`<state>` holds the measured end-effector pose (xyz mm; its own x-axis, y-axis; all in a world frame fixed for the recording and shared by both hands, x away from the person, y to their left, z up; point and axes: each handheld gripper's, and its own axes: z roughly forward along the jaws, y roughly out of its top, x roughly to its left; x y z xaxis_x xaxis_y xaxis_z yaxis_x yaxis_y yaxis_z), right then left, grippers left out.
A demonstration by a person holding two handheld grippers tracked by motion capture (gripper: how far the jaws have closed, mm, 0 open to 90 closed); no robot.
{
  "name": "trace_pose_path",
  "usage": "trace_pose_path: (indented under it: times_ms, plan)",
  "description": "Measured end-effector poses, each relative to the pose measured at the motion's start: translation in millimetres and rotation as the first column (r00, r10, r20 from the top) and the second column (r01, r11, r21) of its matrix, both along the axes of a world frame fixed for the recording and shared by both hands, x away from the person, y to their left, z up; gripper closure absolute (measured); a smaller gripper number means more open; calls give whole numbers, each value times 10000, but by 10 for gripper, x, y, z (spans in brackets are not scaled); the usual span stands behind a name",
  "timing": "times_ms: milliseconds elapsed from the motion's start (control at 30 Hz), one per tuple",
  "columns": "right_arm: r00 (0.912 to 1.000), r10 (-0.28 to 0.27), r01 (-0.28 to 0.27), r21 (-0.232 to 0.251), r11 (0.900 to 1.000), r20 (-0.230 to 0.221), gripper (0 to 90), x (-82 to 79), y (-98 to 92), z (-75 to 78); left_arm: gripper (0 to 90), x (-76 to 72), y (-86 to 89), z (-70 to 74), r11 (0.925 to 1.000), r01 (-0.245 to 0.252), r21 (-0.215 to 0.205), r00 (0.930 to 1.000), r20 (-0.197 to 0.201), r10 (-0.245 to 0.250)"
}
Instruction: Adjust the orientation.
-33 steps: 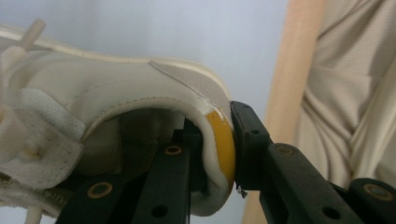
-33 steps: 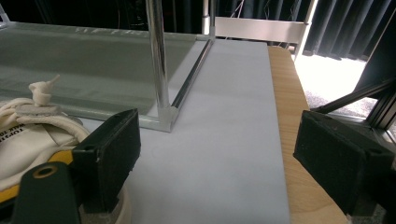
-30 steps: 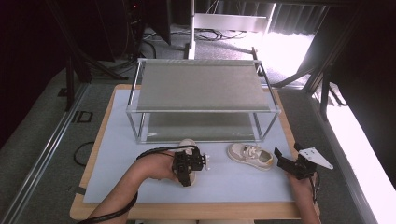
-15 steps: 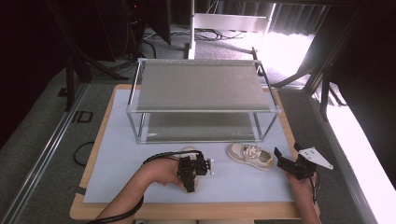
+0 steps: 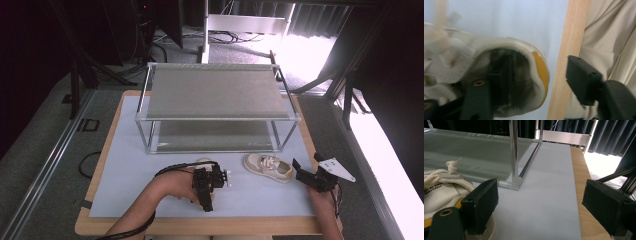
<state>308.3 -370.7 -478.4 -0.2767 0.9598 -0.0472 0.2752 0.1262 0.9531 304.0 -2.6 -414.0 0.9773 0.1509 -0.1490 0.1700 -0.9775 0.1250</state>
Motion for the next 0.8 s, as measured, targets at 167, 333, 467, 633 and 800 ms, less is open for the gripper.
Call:
trace_pose_path:
  times_ms: [167,333,467,633,800]
  plan:
    - [10000,70,-70,50,10000,52,129,-7,-8,0,305,0,9,-3,9998,-157,-73,9999,42,157]
    - [9998,173,-173,111,9998,-35,128,-16,-22,8,304,-10,15,13,9997,-234,-119,9997,56,235]
    - [9972,572,-566,150,9983,-481,129,-39,-72,28,294,3,40,46,9994,-307,-171,9995,53,308]
    - [9889,1235,-1249,-115,9921,-821,129,-52,-165,105,295,8,60,53,9996,-258,-131,9997,-29,257]
    - [9645,2172,-2297,-709,9707,-1505,133,-63,-183,178,295,7,58,49,9996,-250,-89,9996,-104,249]
